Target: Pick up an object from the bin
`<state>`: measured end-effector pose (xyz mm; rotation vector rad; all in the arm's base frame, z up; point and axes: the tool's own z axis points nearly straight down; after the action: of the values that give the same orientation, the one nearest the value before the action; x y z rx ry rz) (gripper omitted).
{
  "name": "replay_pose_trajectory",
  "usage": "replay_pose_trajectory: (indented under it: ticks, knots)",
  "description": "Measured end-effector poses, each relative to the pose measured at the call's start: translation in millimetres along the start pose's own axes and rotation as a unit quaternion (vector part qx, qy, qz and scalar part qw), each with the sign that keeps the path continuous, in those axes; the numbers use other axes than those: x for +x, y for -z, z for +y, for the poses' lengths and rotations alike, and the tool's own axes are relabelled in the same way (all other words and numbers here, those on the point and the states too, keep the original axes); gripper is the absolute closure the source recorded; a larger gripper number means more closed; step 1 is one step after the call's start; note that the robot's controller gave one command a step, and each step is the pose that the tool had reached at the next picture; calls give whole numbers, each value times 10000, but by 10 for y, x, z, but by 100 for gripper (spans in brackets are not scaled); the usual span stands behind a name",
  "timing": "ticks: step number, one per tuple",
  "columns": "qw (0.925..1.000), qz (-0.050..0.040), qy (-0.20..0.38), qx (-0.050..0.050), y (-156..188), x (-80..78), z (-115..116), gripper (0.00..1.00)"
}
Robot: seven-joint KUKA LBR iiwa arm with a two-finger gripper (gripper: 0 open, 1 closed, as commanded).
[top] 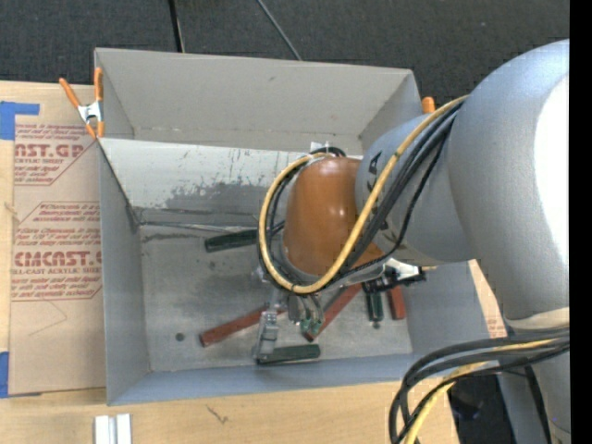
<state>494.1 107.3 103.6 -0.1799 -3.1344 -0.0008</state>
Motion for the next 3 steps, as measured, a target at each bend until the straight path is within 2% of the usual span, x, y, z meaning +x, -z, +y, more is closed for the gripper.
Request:
replay_pose_trajectory:
  ticks: [1,2,3]
  knots:
    - [9983,-17,584,2,-171,-102,41,0]
    - [10000,-1,6,-2,-338,128,163,100]
    - [10000,0,4,-2,-338,128,162,100]
